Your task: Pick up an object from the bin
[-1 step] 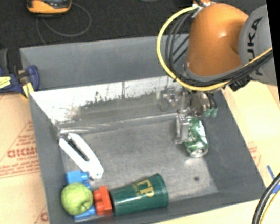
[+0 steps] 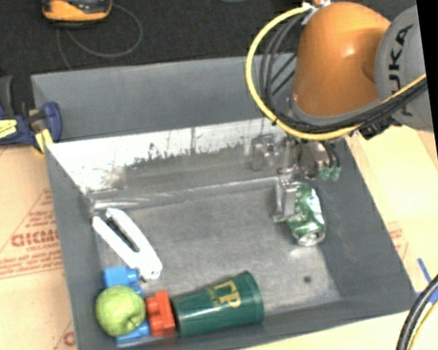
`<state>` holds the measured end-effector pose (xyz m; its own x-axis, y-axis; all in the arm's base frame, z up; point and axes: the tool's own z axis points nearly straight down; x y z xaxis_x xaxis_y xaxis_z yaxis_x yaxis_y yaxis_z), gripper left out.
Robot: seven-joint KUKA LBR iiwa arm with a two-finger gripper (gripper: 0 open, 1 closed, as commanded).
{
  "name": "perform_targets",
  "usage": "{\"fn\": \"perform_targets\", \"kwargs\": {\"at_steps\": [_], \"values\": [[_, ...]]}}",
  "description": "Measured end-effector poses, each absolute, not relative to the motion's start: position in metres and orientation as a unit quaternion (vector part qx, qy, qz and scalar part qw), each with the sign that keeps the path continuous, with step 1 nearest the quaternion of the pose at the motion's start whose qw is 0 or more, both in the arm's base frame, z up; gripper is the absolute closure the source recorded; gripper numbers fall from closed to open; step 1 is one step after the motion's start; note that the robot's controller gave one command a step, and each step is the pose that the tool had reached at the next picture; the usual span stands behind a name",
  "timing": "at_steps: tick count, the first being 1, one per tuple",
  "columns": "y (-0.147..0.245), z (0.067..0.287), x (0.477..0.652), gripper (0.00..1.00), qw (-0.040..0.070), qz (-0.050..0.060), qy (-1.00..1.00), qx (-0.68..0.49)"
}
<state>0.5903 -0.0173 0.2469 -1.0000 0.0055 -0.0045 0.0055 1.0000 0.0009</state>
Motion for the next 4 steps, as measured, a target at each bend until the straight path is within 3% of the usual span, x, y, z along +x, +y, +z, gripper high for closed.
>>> {"fn": "perform_targets", "kwargs": {"at_steps": [1, 2, 3, 4], "values": [[-0.017, 0.231, 0.581, 0.00, 0.005, -0.001, 0.999, -0.032], [-0.007, 0.183, 0.554, 0.00, 0.003, 0.000, 0.998, -0.067], [-0.019, 0.155, 0.536, 0.00, 0.001, 0.001, 1.000, -0.018], [0.000, 0.116, 0.510, 0.00, 0.002, -0.002, 0.991, -0.136]]}}
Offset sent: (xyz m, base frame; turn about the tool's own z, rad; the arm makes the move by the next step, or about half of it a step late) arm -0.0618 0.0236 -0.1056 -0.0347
